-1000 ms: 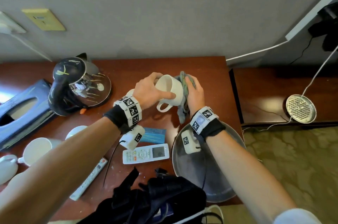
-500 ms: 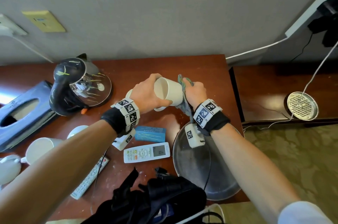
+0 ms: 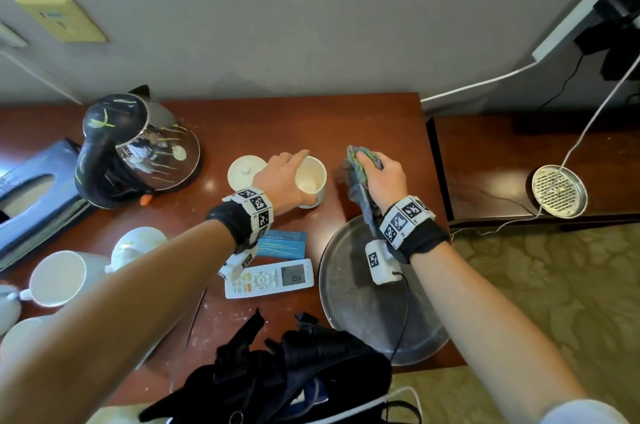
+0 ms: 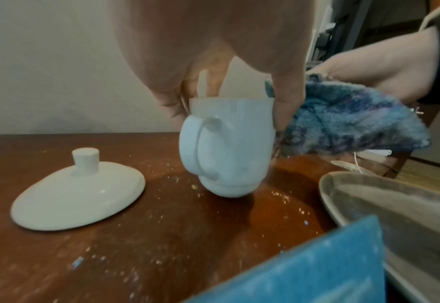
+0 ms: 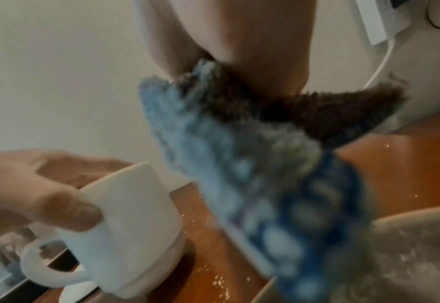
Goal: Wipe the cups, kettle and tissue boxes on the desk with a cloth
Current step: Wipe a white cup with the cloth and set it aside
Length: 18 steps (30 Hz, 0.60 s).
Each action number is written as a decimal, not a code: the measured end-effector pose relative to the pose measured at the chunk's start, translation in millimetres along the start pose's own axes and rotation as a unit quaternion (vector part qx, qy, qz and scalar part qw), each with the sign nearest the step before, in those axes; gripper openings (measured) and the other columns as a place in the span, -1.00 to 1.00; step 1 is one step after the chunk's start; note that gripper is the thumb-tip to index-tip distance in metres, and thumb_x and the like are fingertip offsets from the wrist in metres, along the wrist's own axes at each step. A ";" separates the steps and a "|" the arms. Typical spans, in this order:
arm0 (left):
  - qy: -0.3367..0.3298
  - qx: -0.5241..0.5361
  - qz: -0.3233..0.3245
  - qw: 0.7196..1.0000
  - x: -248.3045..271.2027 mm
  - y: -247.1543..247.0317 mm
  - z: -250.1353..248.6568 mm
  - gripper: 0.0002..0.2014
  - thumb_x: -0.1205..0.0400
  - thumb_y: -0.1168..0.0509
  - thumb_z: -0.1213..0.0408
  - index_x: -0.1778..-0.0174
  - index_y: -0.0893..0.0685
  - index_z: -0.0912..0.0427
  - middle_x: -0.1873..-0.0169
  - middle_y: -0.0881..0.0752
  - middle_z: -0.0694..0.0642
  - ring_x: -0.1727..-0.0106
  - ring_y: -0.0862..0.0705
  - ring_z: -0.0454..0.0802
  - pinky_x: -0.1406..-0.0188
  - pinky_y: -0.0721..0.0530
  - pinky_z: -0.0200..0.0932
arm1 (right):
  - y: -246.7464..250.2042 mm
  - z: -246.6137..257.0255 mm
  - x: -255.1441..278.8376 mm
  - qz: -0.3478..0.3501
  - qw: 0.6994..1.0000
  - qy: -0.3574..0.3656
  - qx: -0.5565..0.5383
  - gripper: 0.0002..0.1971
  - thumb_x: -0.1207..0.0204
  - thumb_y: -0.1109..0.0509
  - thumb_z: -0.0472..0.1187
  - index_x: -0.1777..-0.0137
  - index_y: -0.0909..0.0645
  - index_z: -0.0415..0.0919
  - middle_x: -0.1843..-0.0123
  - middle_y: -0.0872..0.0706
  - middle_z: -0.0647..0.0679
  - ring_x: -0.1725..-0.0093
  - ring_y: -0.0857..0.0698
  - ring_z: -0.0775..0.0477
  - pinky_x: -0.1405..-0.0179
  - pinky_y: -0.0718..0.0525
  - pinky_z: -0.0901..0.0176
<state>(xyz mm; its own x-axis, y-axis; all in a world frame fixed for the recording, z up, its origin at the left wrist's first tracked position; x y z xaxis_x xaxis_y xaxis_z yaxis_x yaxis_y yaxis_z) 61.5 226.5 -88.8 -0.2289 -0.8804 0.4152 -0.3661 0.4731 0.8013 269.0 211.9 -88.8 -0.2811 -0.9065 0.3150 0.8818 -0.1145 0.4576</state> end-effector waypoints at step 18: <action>-0.040 0.014 -0.007 0.999 -4.0 -6.8 2.7 -0.09 -0.41 -0.57 -0.01 -0.61 -0.26 0.12 -0.45 -0.50 0.13 -0.45 -0.45 0.09 -0.32 -0.48 0.03 | -74.0 0.3 -11.5 0.129 0.991 -0.035 -0.013 -0.64 -0.70 -0.27 0.06 -0.26 -0.61 -0.22 -0.07 -0.73 -0.12 -0.07 -0.71 -0.12 0.12 -0.58 0.32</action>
<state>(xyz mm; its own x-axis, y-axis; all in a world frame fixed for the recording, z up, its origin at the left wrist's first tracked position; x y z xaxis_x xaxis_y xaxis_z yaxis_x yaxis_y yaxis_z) 62.5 226.8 -97.1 -0.2948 -0.8819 0.3678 -0.3952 0.4630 0.7934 206.9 230.9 -126.1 -0.0696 -0.8763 0.4767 0.9370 0.1066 0.3328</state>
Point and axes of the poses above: each hand's wrist, its own x-axis away from the middle knuckle, its own y-axis out of the back of the hand, z = x × y, the point moved 4 cm from there along -x, towards the middle knuckle
